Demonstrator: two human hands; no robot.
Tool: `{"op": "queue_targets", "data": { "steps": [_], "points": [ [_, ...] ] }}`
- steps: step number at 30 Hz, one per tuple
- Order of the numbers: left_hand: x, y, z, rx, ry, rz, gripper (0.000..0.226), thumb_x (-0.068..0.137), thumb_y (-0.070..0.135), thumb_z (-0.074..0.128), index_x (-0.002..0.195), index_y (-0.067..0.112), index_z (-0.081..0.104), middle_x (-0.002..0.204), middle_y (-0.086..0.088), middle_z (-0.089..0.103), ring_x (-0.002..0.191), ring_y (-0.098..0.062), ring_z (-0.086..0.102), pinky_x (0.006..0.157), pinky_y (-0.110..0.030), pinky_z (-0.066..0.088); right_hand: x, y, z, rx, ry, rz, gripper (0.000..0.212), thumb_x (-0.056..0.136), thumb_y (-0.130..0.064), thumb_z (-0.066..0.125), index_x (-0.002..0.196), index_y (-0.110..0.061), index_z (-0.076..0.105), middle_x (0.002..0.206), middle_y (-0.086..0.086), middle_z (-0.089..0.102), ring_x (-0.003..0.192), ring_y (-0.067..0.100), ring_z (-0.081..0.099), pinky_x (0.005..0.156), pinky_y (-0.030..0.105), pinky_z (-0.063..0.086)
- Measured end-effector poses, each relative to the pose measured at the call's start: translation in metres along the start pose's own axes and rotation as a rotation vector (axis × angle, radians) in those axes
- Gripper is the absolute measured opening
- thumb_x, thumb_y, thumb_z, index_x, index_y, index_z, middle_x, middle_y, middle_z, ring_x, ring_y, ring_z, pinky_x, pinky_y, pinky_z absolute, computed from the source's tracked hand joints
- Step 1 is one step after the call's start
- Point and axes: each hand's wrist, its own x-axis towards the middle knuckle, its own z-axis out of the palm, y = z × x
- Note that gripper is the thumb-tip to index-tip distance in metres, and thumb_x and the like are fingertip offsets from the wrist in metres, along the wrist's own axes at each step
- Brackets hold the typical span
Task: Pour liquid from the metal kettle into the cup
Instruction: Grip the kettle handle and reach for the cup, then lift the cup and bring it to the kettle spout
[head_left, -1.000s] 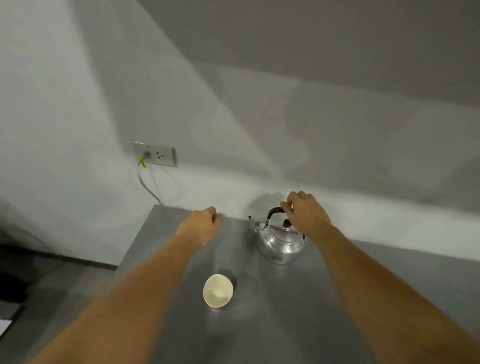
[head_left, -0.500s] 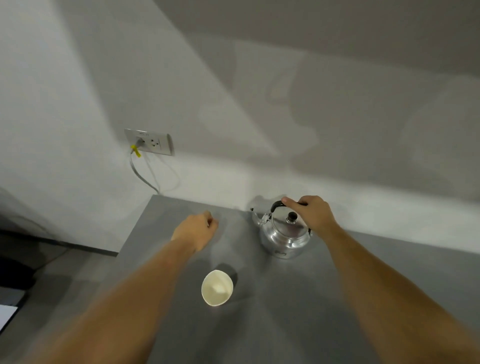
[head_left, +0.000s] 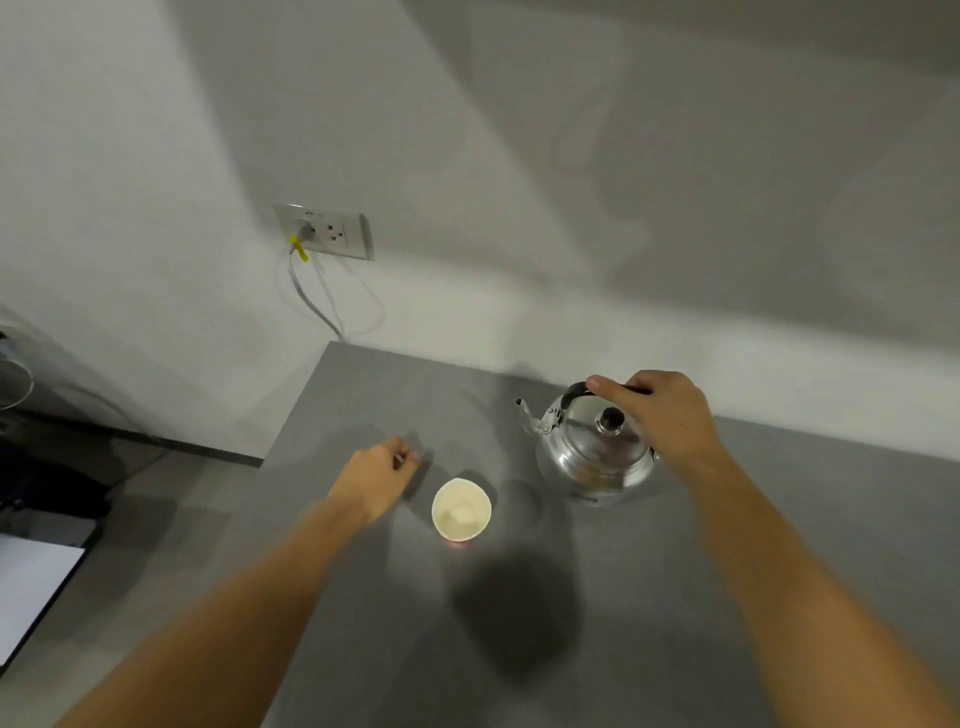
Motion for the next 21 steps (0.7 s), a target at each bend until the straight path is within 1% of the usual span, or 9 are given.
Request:
{"op": "queue_targets", "data": {
  "steps": [4,7,9,11,13,15,17,19,21],
  "points": [
    [-0.023,-0.015,0.014,-0.114,-0.055,-0.037,0.02,0.096,0.031,0.065,0.11,0.017,0.067,0.101,-0.003,0.074,0.095,-0.023,0.068,0.085,-0.03,0.051,-0.031,-0.011,-0.006,-0.017,-0.037,-0.029,0.066,0.065,-0.076,0.073,0.059,-0.011,0.063,0.049,0.001,0.053,0.042,0.007,0.042,0.049,0.028,0.037],
    [-0.035,-0.022,0.023,-0.132,-0.124,-0.012,0.033,0.091,0.021,0.072,0.121,0.015,0.062,0.104,-0.004,0.076,0.095,-0.022,0.069,0.084,-0.025,0.049,-0.052,-0.018,-0.009,0.003,-0.065,-0.039,0.062,0.066,-0.071,0.077,0.06,-0.011,0.063,0.046,-0.005,0.053,0.041,0.005,0.042,0.047,0.025,0.034],
    [-0.041,-0.026,0.029,-0.143,-0.178,0.012,0.043,0.087,0.017,0.076,0.127,0.015,0.06,0.105,-0.005,0.074,0.093,-0.019,0.068,0.085,-0.021,0.049,-0.064,-0.023,-0.01,-0.003,-0.088,-0.048,0.06,0.065,-0.07,0.078,0.063,-0.011,0.067,0.053,0.0,0.062,0.043,0.005,0.045,0.047,0.025,0.037],
    [-0.046,-0.029,0.036,-0.181,-0.22,0.045,0.05,0.082,0.014,0.081,0.126,0.02,0.059,0.104,-0.008,0.068,0.085,-0.018,0.067,0.078,-0.014,0.049,-0.072,-0.028,-0.01,-0.05,-0.095,-0.056,0.063,0.065,-0.07,0.079,0.066,-0.008,0.068,0.06,0.008,0.066,0.047,0.009,0.047,0.05,0.028,0.039],
    [-0.048,-0.03,0.044,-0.203,-0.234,0.084,0.06,0.076,0.013,0.085,0.128,0.026,0.058,0.107,-0.007,0.064,0.088,-0.021,0.069,0.078,-0.012,0.052,-0.079,-0.033,-0.009,-0.106,-0.085,-0.056,0.061,0.064,-0.071,0.078,0.062,-0.011,0.066,0.055,0.003,0.064,0.046,0.011,0.047,0.049,0.029,0.038],
    [-0.049,-0.028,0.05,-0.236,-0.218,0.125,0.075,0.069,0.016,0.089,0.135,0.028,0.055,0.116,-0.002,0.064,0.102,-0.021,0.067,0.092,-0.026,0.056,-0.086,-0.038,-0.007,-0.149,-0.09,-0.056,0.06,0.061,-0.074,0.077,0.057,-0.016,0.062,0.048,-0.006,0.061,0.042,0.007,0.047,0.046,0.027,0.038],
    [-0.049,-0.023,0.055,-0.302,-0.191,0.147,0.087,0.064,0.018,0.091,0.141,0.027,0.052,0.125,-0.001,0.064,0.114,-0.021,0.063,0.101,-0.041,0.054,-0.091,-0.043,-0.005,-0.177,-0.105,-0.061,0.059,0.061,-0.074,0.077,0.054,-0.018,0.06,0.046,-0.011,0.06,0.04,0.006,0.05,0.045,0.027,0.036],
    [-0.05,-0.018,0.059,-0.338,-0.152,0.151,0.094,0.06,0.02,0.094,0.143,0.026,0.05,0.13,-0.001,0.062,0.118,-0.02,0.062,0.104,-0.045,0.052,-0.095,-0.046,-0.001,-0.197,-0.115,-0.067,0.06,0.062,-0.074,0.077,0.052,-0.019,0.055,0.043,-0.014,0.058,0.04,0.003,0.051,0.044,0.025,0.031],
    [-0.049,-0.012,0.062,-0.375,-0.129,0.151,0.099,0.058,0.021,0.096,0.144,0.026,0.049,0.133,0.0,0.061,0.124,-0.021,0.059,0.108,-0.046,0.048,-0.097,-0.048,0.001,-0.223,-0.121,-0.074,0.061,0.061,-0.075,0.077,0.052,-0.019,0.054,0.043,-0.008,0.058,0.039,0.007,0.048,0.044,0.026,0.032]
  ]
}}
